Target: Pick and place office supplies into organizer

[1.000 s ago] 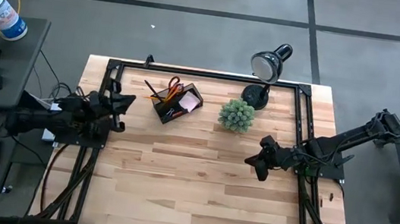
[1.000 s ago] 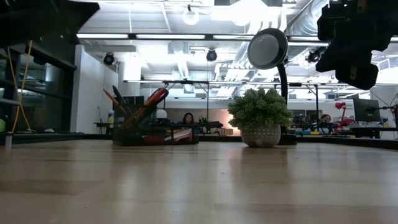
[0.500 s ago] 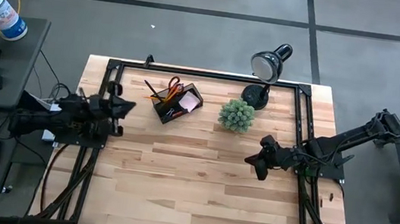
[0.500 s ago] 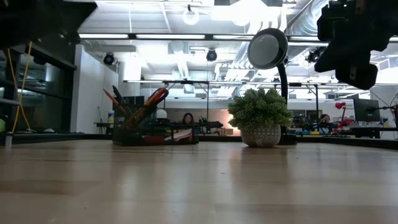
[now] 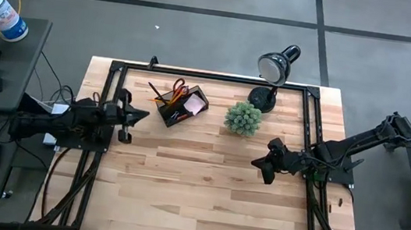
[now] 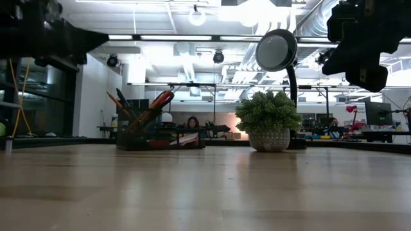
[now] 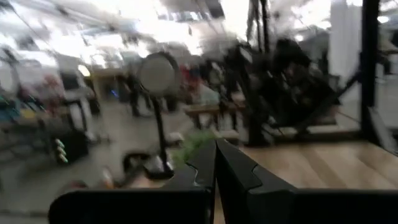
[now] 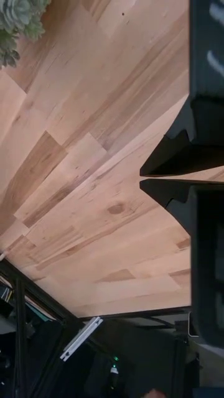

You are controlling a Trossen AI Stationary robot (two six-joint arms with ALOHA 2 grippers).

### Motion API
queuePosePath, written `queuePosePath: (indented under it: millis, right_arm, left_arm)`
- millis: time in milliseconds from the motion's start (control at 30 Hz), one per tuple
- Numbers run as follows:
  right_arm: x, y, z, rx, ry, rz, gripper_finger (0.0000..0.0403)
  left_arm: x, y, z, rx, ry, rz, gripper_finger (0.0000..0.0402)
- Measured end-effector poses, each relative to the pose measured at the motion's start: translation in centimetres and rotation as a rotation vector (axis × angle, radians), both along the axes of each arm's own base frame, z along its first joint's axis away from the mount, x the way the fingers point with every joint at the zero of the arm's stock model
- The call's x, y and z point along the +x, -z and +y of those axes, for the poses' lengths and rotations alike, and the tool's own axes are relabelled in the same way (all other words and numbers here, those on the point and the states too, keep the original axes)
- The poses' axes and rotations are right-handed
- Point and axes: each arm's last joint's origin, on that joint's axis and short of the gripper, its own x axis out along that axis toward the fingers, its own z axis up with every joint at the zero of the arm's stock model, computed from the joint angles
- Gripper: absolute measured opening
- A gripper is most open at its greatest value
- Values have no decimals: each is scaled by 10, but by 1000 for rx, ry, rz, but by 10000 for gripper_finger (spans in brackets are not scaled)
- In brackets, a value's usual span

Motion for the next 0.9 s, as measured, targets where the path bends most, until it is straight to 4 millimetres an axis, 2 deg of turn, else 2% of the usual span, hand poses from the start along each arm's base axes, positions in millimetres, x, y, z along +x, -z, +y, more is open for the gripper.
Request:
queuePosePath:
  millis: [200,533,900]
  right_arm:
    - [-1,1,0,-30,-16,14,12]
    - [-1,2,-2,-71,25,15,12]
    - [-1,2,-2,-113,-32,19,12]
  left_arm:
    - [2,12,-3,-58,123,119,0]
    - [4,19,-2,-103,117,179,0]
    - [7,23,-1,-93,112,240,1]
